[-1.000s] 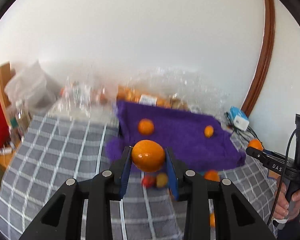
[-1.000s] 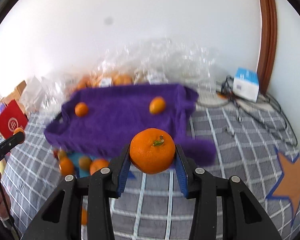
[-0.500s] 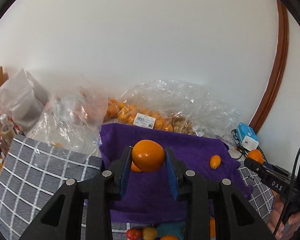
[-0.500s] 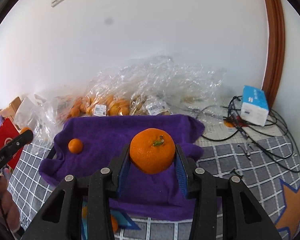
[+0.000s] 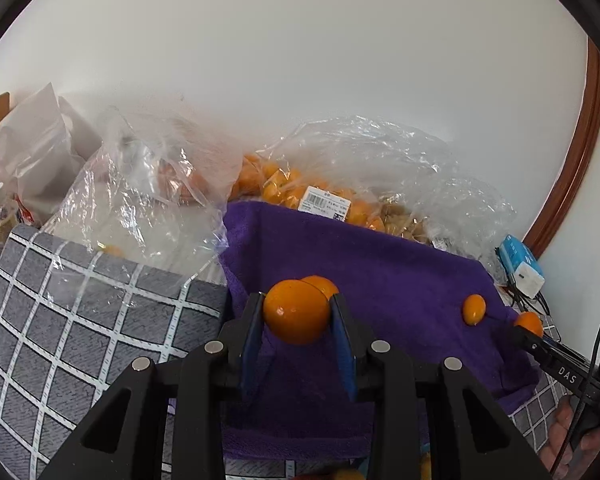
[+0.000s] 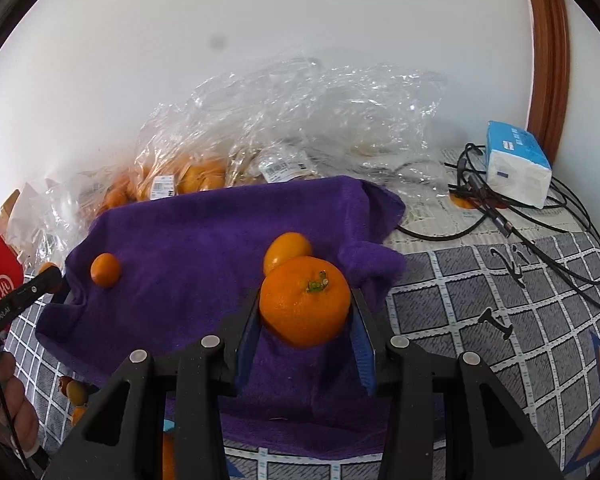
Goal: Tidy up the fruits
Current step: 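Lower both oranges onto the towel and open both tools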
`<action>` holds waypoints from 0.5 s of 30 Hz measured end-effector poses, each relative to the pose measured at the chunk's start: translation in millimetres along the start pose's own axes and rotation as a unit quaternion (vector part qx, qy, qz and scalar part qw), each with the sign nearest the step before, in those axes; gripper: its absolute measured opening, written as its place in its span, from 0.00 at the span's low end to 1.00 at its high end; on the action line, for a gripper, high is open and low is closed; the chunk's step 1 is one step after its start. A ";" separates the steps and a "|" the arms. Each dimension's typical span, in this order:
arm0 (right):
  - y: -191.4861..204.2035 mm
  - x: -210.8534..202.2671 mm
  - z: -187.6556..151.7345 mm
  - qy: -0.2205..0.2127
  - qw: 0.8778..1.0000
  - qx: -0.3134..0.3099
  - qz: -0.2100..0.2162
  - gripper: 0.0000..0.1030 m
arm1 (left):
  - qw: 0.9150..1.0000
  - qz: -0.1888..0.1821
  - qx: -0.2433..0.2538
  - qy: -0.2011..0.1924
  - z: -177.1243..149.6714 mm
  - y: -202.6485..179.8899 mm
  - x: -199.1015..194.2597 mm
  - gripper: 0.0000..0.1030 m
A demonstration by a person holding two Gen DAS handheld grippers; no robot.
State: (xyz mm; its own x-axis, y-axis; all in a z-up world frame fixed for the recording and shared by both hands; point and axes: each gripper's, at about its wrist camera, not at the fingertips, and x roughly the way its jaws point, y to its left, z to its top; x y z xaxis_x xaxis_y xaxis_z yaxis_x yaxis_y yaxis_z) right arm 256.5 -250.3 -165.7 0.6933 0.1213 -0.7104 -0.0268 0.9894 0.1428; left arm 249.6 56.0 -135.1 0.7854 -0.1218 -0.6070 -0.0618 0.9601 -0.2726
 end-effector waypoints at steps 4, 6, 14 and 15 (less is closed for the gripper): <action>-1.3 0.5 0.4 -0.004 1.000 0.004 0.001 0.41 | 1.000 -0.006 -0.006 0.003 0.0 1.4 3.8 0.31; 2.1 3.3 -1.3 -0.002 1.000 -0.003 0.003 0.41 | 1.000 -0.007 -0.006 0.008 -1.3 0.4 6.4 0.31; 15.5 21.5 -11.4 0.027 0.999 -0.036 -0.007 0.41 | 0.999 0.001 0.017 0.032 -10.7 -9.0 17.7 0.31; 17.1 22.6 -12.6 0.029 0.999 -0.040 -0.010 0.41 | 0.999 0.003 0.017 0.035 -12.4 -9.7 18.9 0.31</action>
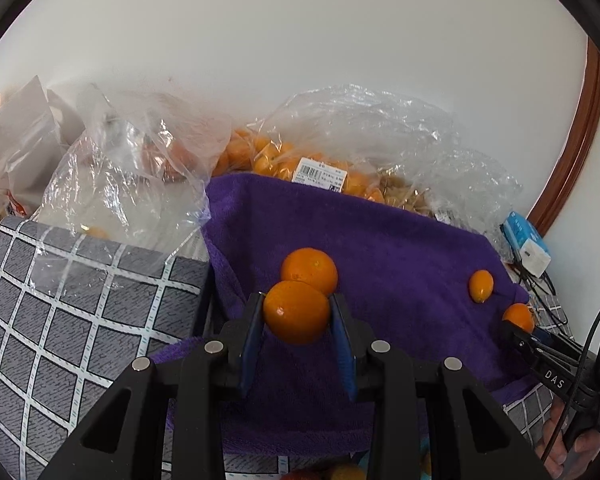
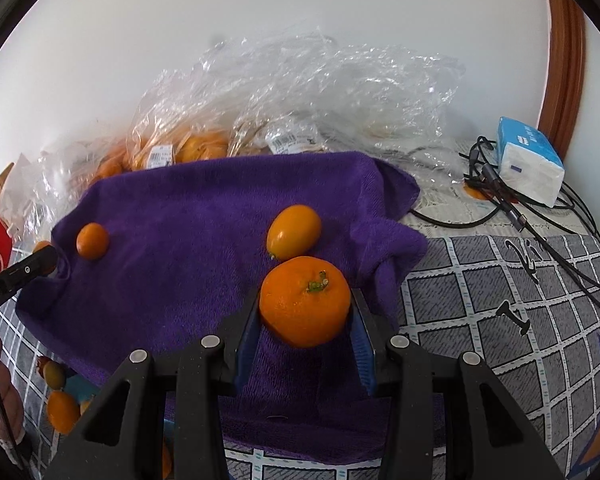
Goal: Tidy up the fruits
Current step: 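Lower both oranges onto the towel and open both tools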
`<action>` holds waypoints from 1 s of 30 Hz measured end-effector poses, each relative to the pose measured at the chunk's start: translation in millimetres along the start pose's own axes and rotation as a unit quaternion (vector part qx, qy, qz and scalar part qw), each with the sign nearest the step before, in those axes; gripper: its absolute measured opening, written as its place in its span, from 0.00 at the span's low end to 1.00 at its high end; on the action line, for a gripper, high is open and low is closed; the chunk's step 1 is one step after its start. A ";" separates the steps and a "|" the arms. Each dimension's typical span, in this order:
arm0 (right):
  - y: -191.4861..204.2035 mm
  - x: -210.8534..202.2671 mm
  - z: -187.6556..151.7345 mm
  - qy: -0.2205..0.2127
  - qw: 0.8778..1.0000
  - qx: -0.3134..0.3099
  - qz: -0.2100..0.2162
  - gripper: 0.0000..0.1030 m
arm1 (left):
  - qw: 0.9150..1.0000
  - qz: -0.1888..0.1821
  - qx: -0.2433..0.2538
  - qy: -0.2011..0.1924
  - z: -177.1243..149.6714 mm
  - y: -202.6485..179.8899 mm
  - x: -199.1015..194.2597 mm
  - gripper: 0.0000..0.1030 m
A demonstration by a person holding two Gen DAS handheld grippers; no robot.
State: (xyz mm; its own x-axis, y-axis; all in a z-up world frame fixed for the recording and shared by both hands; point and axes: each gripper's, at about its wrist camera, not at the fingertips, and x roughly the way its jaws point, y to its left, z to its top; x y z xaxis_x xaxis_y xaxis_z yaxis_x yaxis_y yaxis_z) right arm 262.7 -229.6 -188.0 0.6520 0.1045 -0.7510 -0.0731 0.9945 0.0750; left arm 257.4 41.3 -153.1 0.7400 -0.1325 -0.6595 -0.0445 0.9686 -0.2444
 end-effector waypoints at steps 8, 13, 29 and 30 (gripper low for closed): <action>5.6 3.8 -4.2 0.004 1.000 -0.015 -0.004 0.41 | 1.000 0.012 0.019 0.013 -6.9 -6.7 8.0 0.31; 7.3 4.8 -4.8 0.006 1.000 -0.021 -0.007 0.41 | 0.999 0.027 0.027 0.017 -8.2 -8.7 9.3 0.31; 14.0 6.2 -8.5 0.010 0.999 -0.045 -0.019 0.42 | 0.998 0.040 0.032 0.024 -7.7 -6.5 13.1 0.31; 14.1 5.9 -8.6 0.009 0.999 -0.045 -0.017 0.43 | 0.998 0.040 0.033 0.025 -7.8 -6.5 13.2 0.31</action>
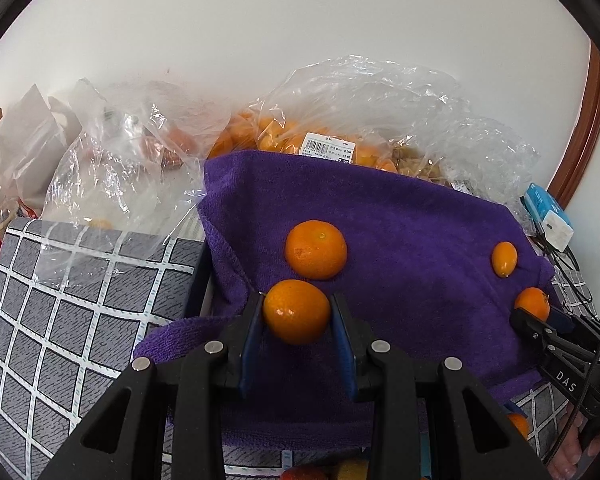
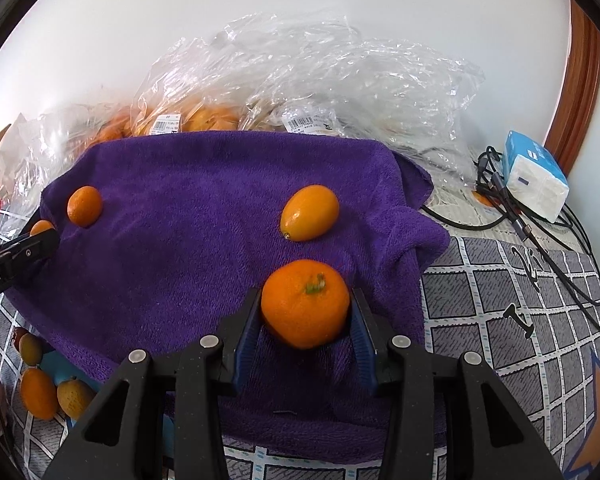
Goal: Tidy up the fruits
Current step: 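Lower both oranges onto the towel and open both tools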
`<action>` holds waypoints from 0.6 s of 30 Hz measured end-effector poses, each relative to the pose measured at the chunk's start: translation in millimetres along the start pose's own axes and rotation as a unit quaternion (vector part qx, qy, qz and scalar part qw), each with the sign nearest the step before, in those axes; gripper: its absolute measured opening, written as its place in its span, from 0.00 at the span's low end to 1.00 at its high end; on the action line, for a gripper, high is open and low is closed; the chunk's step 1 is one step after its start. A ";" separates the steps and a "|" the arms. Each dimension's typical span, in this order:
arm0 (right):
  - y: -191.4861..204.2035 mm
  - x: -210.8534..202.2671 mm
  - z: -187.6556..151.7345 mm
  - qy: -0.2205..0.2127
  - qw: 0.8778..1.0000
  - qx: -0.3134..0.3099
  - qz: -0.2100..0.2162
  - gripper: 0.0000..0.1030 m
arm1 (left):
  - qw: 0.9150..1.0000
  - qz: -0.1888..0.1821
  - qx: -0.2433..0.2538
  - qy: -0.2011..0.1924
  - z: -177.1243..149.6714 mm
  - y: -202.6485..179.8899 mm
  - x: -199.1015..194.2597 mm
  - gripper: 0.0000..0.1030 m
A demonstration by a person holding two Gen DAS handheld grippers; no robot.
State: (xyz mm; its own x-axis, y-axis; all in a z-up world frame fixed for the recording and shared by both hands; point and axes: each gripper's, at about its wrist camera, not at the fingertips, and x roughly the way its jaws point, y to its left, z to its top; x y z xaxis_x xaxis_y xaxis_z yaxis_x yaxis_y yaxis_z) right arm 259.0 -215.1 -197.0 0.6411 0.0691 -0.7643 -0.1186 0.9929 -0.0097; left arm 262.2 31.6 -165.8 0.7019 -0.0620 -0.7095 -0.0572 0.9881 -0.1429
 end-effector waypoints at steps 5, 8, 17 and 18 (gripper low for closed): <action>1.4 -5.7 0.0 -0.010 1.000 -0.002 0.003 0.58 | 1.000 -0.003 0.001 -0.002 0.3 -0.9 -0.5 0.31; 0.7 -12.3 0.3 -0.022 1.000 0.003 0.004 0.64 | 1.000 -0.012 -0.003 -0.006 1.1 -0.8 -3.1 0.33; -3.2 -47.2 6.8 -0.067 0.997 0.026 0.003 0.64 | 0.998 -0.034 -0.015 -0.048 4.3 0.1 -28.8 0.44; -2.8 -52.6 8.9 -0.072 0.997 0.028 0.005 0.64 | 0.998 -0.034 -0.012 -0.053 5.2 0.2 -31.4 0.45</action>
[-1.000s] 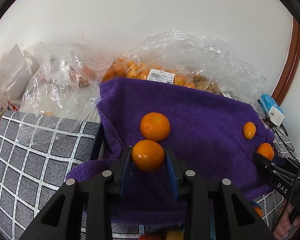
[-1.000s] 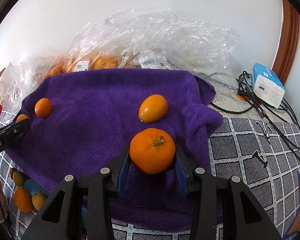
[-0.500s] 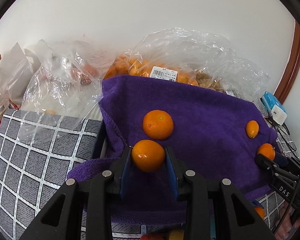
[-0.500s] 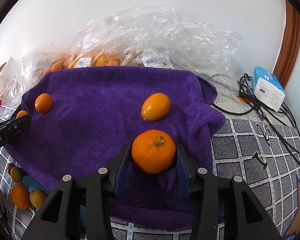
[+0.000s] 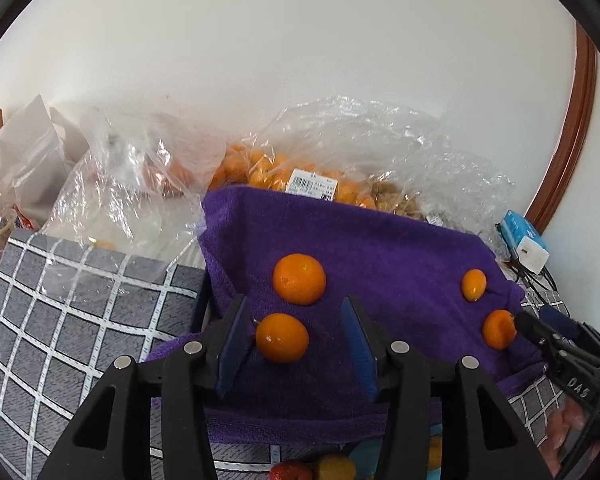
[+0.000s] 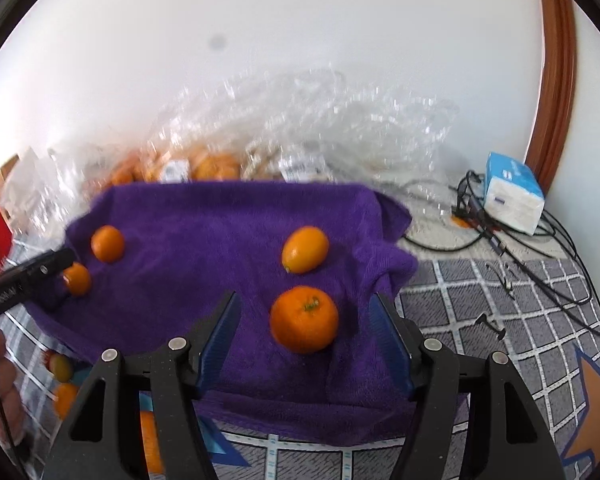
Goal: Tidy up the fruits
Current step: 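Lower both oranges onto the towel and open both tools, then grasp the red fruit with the left tool while the right tool grasps another orange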
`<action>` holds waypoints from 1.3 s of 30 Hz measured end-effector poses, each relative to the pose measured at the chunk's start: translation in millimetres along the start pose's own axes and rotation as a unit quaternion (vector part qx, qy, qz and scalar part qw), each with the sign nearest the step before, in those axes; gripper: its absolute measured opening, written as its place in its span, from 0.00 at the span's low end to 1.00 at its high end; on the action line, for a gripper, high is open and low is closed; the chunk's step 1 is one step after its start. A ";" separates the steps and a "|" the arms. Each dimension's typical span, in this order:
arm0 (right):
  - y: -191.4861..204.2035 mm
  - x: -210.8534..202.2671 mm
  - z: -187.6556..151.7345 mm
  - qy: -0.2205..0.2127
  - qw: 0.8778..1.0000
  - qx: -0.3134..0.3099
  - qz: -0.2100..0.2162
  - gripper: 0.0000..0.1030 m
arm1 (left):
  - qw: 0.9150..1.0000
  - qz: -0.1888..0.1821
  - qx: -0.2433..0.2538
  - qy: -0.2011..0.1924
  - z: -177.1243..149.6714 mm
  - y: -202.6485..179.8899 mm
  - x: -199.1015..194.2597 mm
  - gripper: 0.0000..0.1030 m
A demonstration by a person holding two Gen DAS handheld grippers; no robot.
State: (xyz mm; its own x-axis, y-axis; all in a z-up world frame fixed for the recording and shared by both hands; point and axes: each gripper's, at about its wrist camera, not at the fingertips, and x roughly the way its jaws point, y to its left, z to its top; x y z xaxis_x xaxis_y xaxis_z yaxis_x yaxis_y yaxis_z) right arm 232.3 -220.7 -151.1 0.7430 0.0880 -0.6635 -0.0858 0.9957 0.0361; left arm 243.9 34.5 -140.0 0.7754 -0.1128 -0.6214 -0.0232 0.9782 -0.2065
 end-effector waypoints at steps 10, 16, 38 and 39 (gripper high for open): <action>-0.9 -37.6 -2.7 0.034 0.999 0.024 -0.004 0.62 | 1.000 0.020 -0.002 -0.008 11.6 5.3 -31.1 0.45; 10.3 -47.4 -35.7 0.058 0.998 0.016 0.030 0.58 | 1.000 0.024 0.018 0.001 -15.4 15.8 -65.3 0.45; 63.9 -12.9 -72.2 0.120 0.988 -0.037 0.086 0.40 | 0.993 0.006 0.021 0.112 -83.5 40.1 -63.5 0.45; 62.6 -14.2 -71.8 0.118 0.989 -0.036 0.085 0.40 | 0.994 -0.006 0.027 0.108 -81.0 34.9 -66.0 0.45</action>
State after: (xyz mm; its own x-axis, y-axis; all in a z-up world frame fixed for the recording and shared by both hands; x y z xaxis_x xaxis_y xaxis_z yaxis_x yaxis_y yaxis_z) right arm 168.7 -161.7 -193.1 0.5381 0.2366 -0.8090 -0.2495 0.9615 0.1152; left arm 140.7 61.9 -167.4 0.6221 -0.1537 -0.7677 0.0237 0.9838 -0.1777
